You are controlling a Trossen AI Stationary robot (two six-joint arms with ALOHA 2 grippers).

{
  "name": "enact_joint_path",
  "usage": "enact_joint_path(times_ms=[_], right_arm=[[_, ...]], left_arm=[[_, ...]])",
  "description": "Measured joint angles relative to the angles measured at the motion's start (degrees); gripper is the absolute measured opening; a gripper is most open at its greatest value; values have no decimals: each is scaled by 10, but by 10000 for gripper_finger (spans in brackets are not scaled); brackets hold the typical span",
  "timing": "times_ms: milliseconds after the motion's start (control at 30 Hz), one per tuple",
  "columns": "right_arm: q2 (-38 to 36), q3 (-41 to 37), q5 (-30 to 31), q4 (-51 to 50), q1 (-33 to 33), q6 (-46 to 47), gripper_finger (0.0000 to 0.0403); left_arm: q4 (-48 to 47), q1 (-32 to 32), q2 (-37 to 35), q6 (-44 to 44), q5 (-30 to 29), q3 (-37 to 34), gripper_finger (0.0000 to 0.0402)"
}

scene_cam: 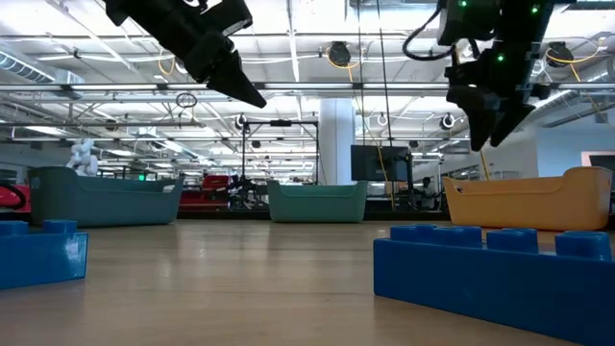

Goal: Sort & place blocks by color
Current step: Put the blue game piece into the blue bin

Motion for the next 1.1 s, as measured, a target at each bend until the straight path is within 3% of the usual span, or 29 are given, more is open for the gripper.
enact_joint_path(times_ms=[133, 267, 400, 533, 833, 1100], right_arm=[[-4, -28, -16, 123, 24, -60, 230], [-5, -59, -19, 314, 54, -162, 229], [-5, -107, -61, 525, 71, -268, 224], [-5, -146, -79, 660, 71, -329, 220], [-25, -160, -80, 706, 76, -368, 219], [-119, -160, -80, 706, 121, -384, 219]], left_arm=[[-2, -9, 0, -27, 13, 0, 145], [5, -38, 0, -49, 78, 1, 145], [7, -92, 0, -59, 146, 18, 145], [11, -152, 0, -64, 149, 46, 145], [36, -217, 91, -57, 149, 140, 145], [-1, -237, 216, -46, 204, 235, 145]])
